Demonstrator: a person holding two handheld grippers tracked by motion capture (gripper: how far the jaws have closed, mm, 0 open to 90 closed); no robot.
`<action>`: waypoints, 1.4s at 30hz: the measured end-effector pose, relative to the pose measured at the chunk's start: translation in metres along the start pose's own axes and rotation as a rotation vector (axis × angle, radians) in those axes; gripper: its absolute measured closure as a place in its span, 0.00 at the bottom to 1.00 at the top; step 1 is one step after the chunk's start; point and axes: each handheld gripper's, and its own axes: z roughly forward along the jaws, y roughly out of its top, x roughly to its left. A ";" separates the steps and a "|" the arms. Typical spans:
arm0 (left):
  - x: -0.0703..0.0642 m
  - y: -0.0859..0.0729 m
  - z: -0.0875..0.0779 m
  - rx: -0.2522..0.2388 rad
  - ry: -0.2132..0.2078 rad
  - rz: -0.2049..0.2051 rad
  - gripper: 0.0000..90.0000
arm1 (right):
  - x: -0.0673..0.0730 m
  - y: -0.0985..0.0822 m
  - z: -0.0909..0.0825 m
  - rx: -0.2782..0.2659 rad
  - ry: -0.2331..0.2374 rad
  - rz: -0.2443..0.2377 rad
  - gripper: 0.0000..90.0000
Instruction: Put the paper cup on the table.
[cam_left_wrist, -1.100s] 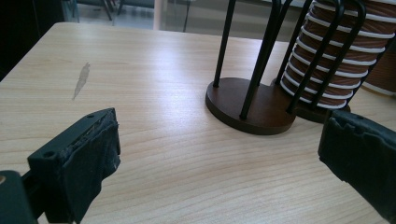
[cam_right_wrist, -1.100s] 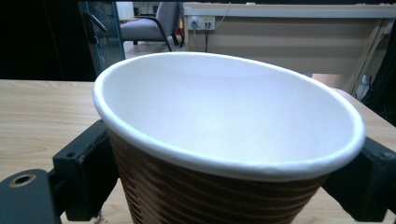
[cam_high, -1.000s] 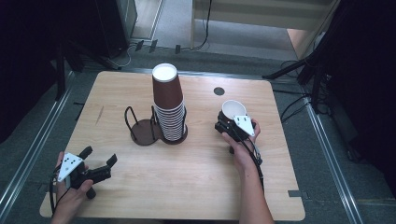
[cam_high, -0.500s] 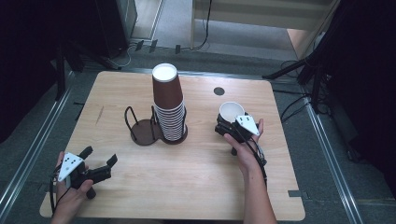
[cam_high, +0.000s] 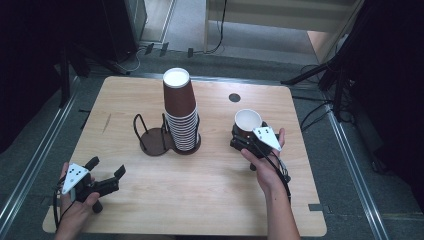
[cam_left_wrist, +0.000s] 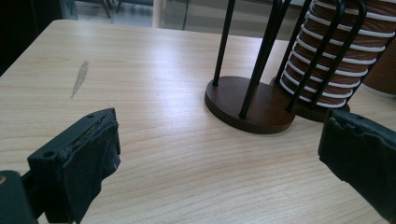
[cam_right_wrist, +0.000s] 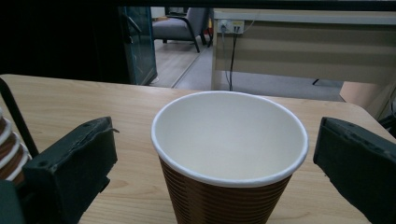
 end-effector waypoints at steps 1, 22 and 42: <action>0.000 0.000 0.000 0.001 0.000 0.000 0.00 | 0.000 0.001 -0.002 -0.004 0.006 0.002 0.00; 0.000 0.000 0.000 0.002 0.002 -0.002 0.00 | -0.017 0.001 -0.051 -0.037 -0.016 -0.047 0.00; 0.001 0.000 0.000 0.002 0.008 -0.012 0.00 | -0.038 -0.022 -0.078 -0.009 -0.055 -0.023 0.00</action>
